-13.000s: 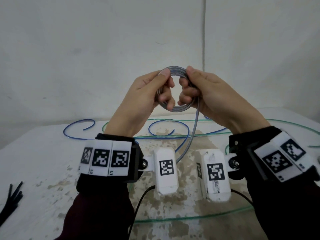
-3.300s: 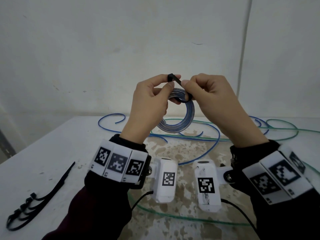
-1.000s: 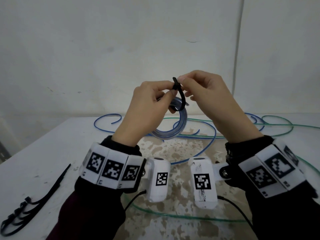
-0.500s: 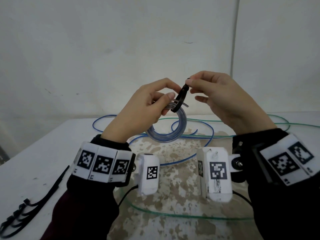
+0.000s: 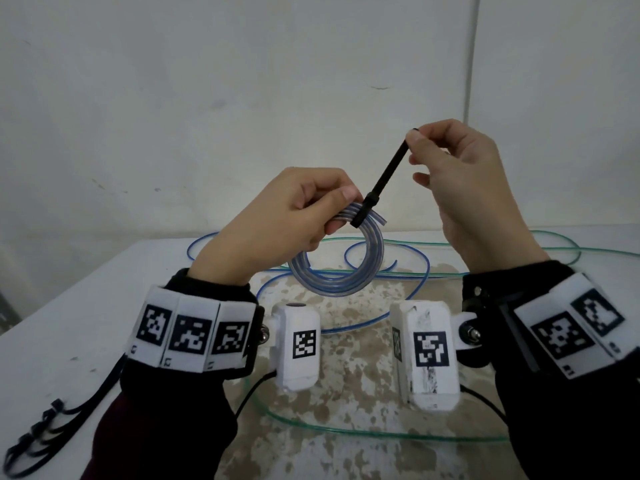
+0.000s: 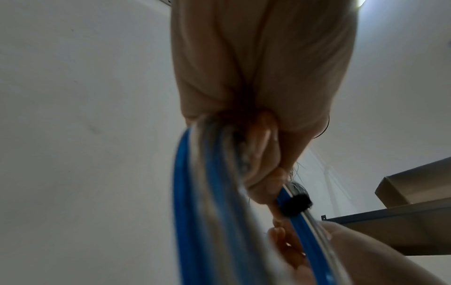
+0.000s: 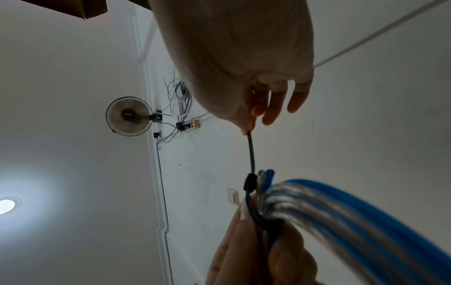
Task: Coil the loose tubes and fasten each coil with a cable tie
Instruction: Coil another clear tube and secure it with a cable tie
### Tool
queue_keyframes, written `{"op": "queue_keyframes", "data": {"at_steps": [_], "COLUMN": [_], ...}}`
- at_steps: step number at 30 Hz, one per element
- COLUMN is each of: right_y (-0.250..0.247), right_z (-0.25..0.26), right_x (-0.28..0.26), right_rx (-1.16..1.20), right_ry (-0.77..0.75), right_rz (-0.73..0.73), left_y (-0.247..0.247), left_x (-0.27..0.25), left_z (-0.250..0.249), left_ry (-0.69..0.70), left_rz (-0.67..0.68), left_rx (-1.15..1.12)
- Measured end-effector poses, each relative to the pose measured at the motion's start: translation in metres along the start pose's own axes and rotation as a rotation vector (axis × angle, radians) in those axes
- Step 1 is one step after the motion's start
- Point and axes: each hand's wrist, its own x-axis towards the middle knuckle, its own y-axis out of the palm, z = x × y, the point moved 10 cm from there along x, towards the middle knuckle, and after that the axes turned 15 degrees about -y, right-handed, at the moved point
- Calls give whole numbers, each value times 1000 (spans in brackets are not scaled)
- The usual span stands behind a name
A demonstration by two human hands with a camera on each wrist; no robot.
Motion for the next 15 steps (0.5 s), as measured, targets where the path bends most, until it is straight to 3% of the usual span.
{"op": "queue_keyframes", "data": {"at_steps": [3, 7, 11, 15], "right_y": [11, 42, 50, 50], "right_z": [1, 4, 6, 14], "right_x": [-5, -20, -25, -20], "right_rx": [133, 224, 178, 72], "right_ry": [44, 155, 90, -71], "right_rz": [41, 376, 463, 463], "left_y": [-7, -23, -21, -20], "left_x": [1, 5, 6, 7], "left_z": [2, 8, 8, 10], "left_ry": [0, -20, -24, -38], "left_rz": [-52, -155, -163, -199], "left_rx": [11, -54, -77, -101]}}
